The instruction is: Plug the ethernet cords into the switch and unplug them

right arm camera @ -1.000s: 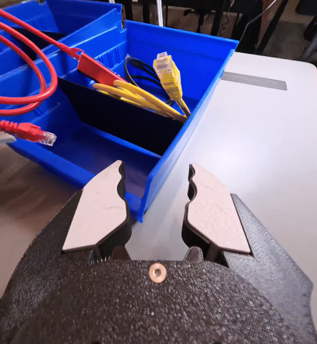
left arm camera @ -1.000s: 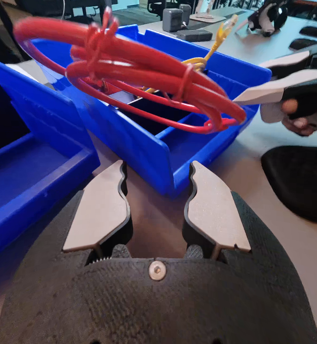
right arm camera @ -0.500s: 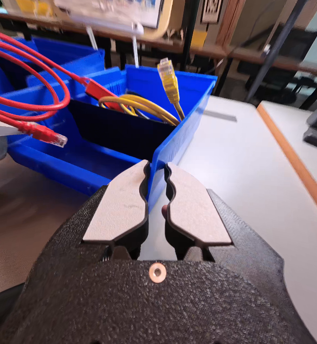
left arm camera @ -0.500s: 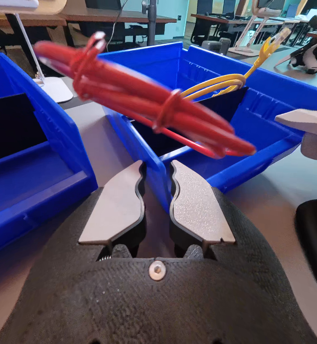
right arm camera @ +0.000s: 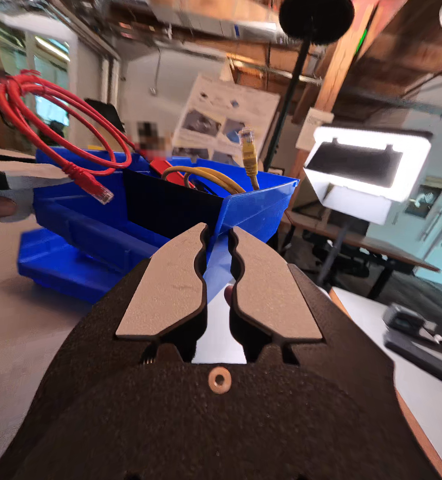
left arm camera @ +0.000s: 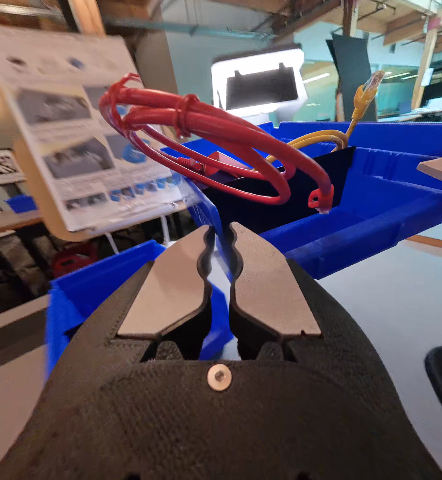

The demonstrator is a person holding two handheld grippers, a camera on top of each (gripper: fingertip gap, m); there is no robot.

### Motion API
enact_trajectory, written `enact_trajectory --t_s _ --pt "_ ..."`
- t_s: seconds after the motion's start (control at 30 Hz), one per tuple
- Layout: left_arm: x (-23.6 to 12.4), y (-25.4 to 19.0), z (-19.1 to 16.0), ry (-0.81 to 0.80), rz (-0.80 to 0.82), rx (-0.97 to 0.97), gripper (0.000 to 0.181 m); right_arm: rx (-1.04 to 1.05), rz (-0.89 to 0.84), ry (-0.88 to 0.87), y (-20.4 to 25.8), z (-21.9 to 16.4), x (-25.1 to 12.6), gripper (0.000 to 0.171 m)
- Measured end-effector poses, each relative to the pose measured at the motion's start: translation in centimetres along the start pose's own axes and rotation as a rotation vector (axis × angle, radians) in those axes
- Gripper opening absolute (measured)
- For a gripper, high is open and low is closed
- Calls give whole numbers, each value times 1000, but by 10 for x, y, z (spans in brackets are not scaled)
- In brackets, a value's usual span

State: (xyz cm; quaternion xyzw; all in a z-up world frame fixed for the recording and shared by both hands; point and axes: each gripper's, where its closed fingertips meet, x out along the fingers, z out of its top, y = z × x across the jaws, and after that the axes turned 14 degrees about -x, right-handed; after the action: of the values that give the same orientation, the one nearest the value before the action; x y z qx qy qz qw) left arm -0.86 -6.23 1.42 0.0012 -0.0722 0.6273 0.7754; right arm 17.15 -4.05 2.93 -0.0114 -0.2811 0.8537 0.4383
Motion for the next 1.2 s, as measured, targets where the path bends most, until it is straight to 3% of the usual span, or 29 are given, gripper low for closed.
enact_trajectory --t_s 0.13,0.3,0.43,0.57,0.73,0.87,1.0,1.1,1.2 --pt "-52 51 42 -77 145 54 9 32 84 -127 45 55 32 14" --pt "-135 130 67 -105 347 100 8 101 254 -222 137 104 77 14" --pt "-197 198 67 -86 512 160 8 161 436 -219 229 114 114 15" --pt "-236 255 45 -36 619 154 7 192 593 -146 310 97 141 16" --pt "-255 304 -7 42 699 83 6 186 717 -20 380 52 152 17" --pt "-253 325 -55 106 684 -9 6 150 753 63 407 13 151 18" --pt "-243 336 -95 201 674 -56 7 96 803 158 416 -18 154 18" --pt "-239 340 -115 371 643 -42 11 90 878 183 408 -21 152 14" --pt "-244 338 -92 317 622 -12 17 59 918 124 382 -1 148 21"
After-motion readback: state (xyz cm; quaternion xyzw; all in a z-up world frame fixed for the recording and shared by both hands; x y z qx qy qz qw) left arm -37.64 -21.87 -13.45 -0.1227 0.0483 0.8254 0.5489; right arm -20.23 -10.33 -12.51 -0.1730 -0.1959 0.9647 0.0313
